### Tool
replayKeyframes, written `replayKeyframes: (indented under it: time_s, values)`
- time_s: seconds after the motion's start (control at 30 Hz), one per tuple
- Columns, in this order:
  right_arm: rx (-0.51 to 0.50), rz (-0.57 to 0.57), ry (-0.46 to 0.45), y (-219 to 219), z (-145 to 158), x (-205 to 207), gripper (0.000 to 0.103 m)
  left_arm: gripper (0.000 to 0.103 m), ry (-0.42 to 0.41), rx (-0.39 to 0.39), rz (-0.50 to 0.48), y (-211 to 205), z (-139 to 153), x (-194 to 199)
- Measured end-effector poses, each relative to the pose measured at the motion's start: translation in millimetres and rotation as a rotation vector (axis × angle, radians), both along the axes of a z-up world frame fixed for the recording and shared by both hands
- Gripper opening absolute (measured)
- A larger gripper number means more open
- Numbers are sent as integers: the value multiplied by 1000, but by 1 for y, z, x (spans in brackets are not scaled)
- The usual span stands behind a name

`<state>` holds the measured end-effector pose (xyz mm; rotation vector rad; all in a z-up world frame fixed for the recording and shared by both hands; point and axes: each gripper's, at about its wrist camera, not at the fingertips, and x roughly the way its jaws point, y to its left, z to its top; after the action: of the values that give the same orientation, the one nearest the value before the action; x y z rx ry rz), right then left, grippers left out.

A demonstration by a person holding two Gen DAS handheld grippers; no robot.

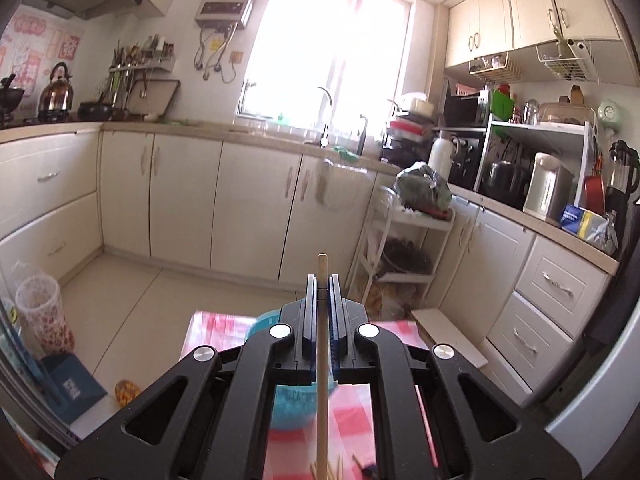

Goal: Organize utensils
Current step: 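Lift the chopstick with the left gripper over the teal bin and drop it in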

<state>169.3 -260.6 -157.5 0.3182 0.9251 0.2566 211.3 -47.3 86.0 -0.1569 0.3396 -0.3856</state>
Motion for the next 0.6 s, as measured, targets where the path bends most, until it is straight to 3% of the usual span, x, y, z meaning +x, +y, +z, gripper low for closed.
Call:
replayKeyframes:
  time_s: [0.33,0.6]
  values:
    - [30,-3,5,-2,0,-1,4,5,-45,-39,103,-24,3,103]
    - [37,-4,7,-3,-1,0,4,5,12,-20,184,-30,-36,167]
